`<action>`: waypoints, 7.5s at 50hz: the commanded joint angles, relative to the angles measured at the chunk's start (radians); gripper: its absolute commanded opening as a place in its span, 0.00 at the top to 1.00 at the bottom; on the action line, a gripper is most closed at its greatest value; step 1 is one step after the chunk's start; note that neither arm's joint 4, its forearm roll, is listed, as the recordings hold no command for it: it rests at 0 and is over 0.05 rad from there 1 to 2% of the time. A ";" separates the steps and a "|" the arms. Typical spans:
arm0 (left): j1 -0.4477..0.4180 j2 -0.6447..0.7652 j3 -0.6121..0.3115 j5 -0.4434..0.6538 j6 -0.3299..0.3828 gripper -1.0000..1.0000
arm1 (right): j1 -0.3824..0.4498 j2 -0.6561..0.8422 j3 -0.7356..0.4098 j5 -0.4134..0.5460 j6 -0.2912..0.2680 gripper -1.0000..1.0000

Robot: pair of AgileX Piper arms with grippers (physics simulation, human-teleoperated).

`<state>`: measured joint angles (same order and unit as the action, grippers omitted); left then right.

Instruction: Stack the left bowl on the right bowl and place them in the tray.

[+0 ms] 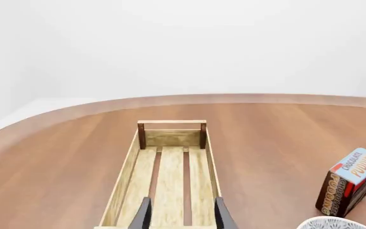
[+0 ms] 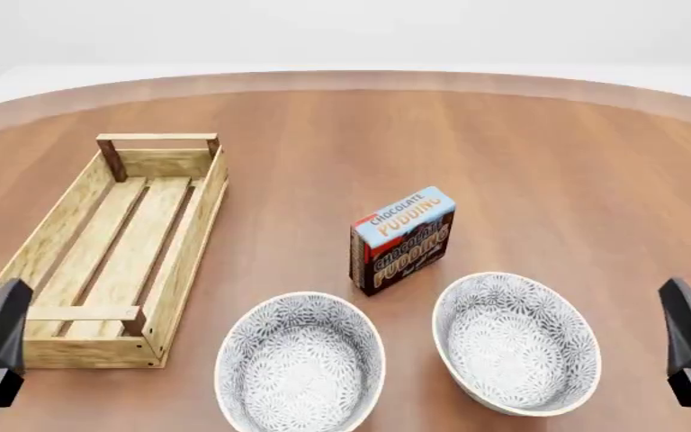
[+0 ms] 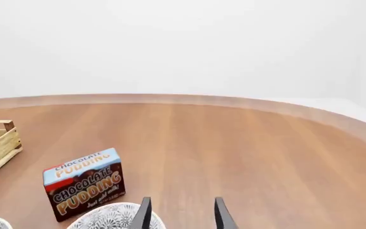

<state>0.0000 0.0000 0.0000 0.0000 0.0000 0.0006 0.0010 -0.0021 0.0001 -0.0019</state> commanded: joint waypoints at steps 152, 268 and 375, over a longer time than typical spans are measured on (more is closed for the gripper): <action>0.000 0.000 0.000 0.000 0.000 0.00 | 0.802 1.548 -0.908 0.351 0.277 0.00; 0.000 0.000 0.000 0.000 0.000 0.00 | 0.715 1.243 -0.951 0.487 0.200 1.00; 0.000 0.000 0.000 0.000 0.000 0.00 | 0.296 0.681 -0.378 0.407 0.418 1.00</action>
<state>0.0000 0.0000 0.0000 0.0000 0.0000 0.3067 0.6661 -0.4177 0.4511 0.3971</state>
